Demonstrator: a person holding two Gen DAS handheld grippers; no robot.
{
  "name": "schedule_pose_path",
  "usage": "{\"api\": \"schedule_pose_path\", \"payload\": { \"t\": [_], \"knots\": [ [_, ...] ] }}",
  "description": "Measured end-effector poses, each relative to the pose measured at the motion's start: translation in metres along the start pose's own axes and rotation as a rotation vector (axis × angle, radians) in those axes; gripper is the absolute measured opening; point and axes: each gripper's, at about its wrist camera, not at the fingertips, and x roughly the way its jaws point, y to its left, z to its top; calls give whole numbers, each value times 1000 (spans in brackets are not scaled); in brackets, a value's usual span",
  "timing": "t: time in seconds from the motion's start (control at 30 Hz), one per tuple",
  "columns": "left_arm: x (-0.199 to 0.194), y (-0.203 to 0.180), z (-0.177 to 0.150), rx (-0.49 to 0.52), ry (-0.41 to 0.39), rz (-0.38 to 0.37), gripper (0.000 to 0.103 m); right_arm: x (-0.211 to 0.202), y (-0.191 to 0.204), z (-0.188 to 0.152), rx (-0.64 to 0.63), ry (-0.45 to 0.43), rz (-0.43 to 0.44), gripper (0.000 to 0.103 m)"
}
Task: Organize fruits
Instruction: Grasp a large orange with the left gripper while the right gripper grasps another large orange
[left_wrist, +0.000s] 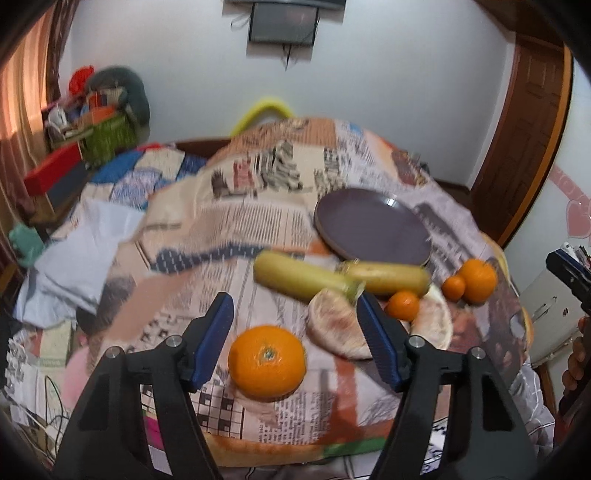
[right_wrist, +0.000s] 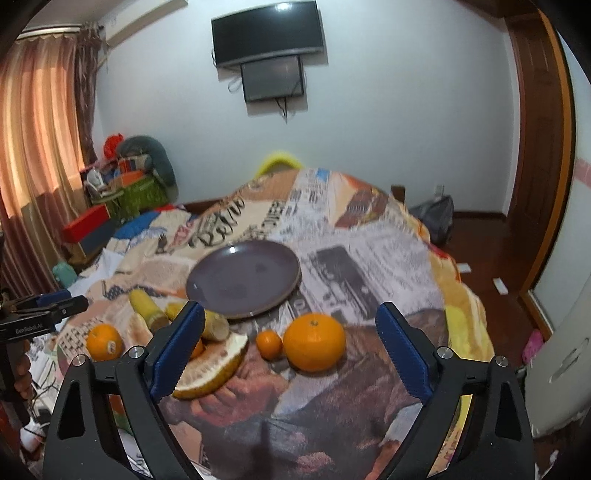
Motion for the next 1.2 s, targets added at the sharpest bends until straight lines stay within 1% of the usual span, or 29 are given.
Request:
{"api": "schedule_pose_path", "payload": {
  "t": [0.07,0.2,0.23,0.3,0.43,0.47,0.5,0.53,0.57,0.63,0.67,0.7,0.87,1.0,1.1,1.17,1.2],
  "knots": [
    [15,5,-7,-16,45,3,69,8,-1,-3,4,25,-2,93],
    [40,15,-18,-61,136,-17,69,19,-7,-10,9,75,-10,93],
    [44,17,-20,-67,143,-12,69,21,-8,-11,10,83,-11,93],
    [47,16,-24,-49,138,19,69,28,-11,-12,16,101,-12,93],
    [49,13,-27,-20,137,41,69,41,-19,-15,47,139,4,93],
    [52,13,-27,-16,143,51,69,44,-20,-16,55,146,9,93],
    [57,15,-28,-22,165,52,70,46,-21,-16,61,151,13,93],
    [62,19,-30,-43,188,37,71,49,-21,-16,67,157,16,93],
    [66,24,-32,-75,200,5,71,52,-21,-17,69,163,17,93],
    [70,29,-33,-120,209,-22,71,57,-22,-18,65,173,16,93],
    [70,29,-33,-122,206,-21,71,60,-23,-18,63,178,14,93],
    [71,27,-32,-116,202,-16,67,63,-24,-19,61,184,9,93],
    [73,19,-22,-79,196,14,66,78,-29,-20,82,211,16,93],
    [66,19,-6,-93,149,5,66,89,-33,-22,98,234,26,93],
    [59,13,7,-78,106,5,66,97,-35,-24,102,252,35,93],
    [57,10,13,-69,89,0,66,100,-35,-25,105,256,43,88],
    [57,8,17,-66,81,-8,66,102,-35,-25,106,261,48,83]
  ]
}}
